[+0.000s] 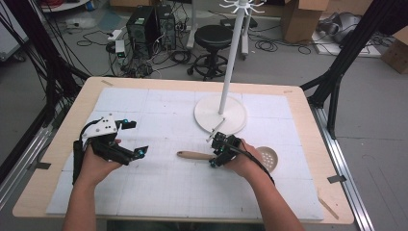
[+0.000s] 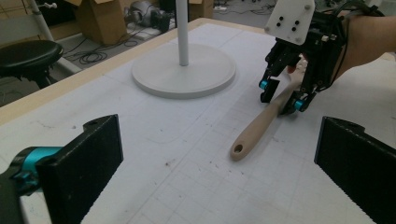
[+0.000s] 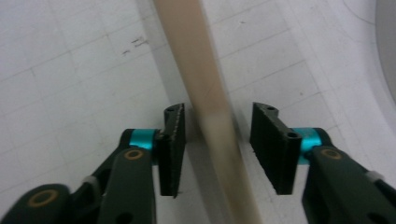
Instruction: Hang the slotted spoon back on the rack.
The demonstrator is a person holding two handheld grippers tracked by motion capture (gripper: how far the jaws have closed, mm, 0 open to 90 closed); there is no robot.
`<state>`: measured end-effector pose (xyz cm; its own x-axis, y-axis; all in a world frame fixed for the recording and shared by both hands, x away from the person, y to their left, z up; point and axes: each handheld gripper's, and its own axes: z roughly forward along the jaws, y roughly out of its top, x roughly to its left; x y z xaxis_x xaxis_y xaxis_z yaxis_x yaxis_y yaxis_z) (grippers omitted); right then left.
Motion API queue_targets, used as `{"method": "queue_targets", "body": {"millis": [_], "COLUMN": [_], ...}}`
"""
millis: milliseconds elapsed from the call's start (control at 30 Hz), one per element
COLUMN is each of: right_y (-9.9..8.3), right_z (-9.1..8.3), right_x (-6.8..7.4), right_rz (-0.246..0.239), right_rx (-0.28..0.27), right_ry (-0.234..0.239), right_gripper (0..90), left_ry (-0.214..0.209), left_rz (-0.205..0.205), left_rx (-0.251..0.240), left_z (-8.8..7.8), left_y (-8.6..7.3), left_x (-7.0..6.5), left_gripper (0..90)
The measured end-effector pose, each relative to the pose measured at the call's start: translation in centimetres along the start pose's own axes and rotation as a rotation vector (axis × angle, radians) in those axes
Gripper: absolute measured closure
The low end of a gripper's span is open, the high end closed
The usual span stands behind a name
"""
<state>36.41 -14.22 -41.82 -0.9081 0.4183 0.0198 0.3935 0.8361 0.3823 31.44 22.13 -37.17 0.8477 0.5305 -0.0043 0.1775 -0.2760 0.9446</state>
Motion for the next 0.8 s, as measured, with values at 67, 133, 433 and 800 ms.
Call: {"method": "queue_targets", "body": {"millis": [67,133,433,800], "right_y": [0.2,0.3,1.0,0.6], "right_z": [0.0,0.0,0.0,-1.8], "right_x": [-0.1,0.2,0.6,0.4], "right_rz": [-0.009,-0.017,-0.069,-0.024], "right_rx": [0.011,0.025,0.067,-0.027], "right_ry": [0.007,0.001,-0.01,0.011], "right_gripper": [66.1,67.9,73.4,75.7], "left_ry": [-0.001,-0.002,0.001,0.005], "left_rz": [0.0,0.0,0.001,-0.01], "left_rx": [0.001,0.002,0.002,-0.007], "left_z": [0.0,0.1,0.0,-0.2], "left_y": [0.0,0.0,0.0,-0.1], "left_x": [0.0,0.0,0.0,0.2], "left_gripper": [1.7,1.7,1.6,1.6]}}
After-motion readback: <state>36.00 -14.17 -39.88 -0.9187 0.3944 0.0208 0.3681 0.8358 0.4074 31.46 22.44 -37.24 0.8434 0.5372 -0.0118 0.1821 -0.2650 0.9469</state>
